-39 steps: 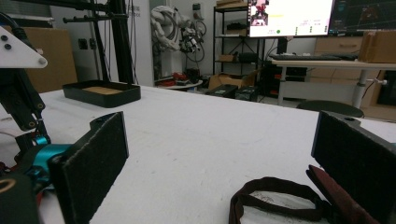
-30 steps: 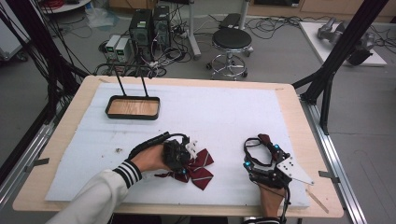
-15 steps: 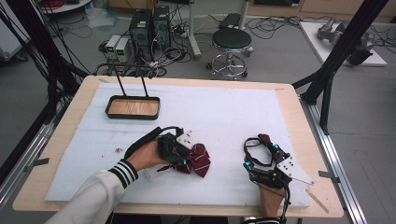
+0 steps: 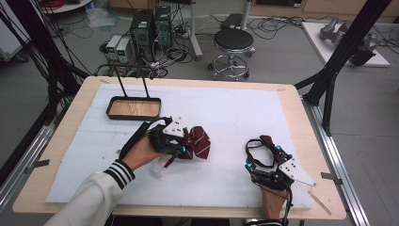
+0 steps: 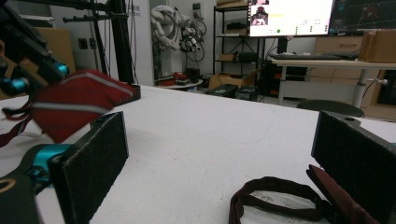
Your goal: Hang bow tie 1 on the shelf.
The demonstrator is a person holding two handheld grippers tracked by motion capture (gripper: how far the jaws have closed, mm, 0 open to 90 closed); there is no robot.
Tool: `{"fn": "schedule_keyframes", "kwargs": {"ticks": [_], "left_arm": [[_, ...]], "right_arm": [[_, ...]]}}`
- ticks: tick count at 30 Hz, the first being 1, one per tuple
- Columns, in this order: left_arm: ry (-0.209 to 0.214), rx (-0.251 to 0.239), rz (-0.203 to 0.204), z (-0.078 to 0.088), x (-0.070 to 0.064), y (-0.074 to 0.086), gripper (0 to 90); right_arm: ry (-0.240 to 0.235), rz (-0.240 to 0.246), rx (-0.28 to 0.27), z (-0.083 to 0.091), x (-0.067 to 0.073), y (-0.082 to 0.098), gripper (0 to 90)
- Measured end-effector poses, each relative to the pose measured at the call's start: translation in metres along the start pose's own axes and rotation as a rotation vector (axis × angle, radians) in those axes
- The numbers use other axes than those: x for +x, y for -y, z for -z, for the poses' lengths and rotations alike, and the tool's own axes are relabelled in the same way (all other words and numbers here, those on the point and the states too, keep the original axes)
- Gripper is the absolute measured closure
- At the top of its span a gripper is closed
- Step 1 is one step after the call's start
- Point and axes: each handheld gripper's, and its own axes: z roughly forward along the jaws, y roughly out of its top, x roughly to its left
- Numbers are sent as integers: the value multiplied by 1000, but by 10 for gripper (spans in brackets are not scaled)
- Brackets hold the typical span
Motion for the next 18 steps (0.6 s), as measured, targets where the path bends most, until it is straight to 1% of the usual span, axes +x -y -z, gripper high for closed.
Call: {"fn": "schedule_keyframes", "kwargs": {"ticks": [2, 5, 6, 8, 10, 14, 16, 18], "left_arm": [[-29, -40, 22, 6, 4, 1, 660], [-58, -74, 43, 11, 7, 2, 660], [-71, -94, 50, 14, 8, 2, 660], [-100, -120, 61, 20, 11, 3, 660], [-121, -143, 71, 25, 13, 4, 659], [-174, -203, 99, 36, 17, 6, 659], [-201, -228, 105, 41, 19, 7, 659], [-214, -258, 122, 45, 22, 8, 660]], "right_arm": [[-1, 0, 1, 0, 0, 0, 29], [-1, 0, 1, 0, 0, 0, 29], [0, 0, 0, 0, 0, 0, 29], [0, 5, -1, 0, 0, 0, 29], [-1, 2, 1, 0, 0, 0, 30], [0, 5, 0, 0, 0, 0, 29], [1, 6, -1, 0, 0, 0, 30], [1, 8, -2, 0, 0, 0, 30]]}}
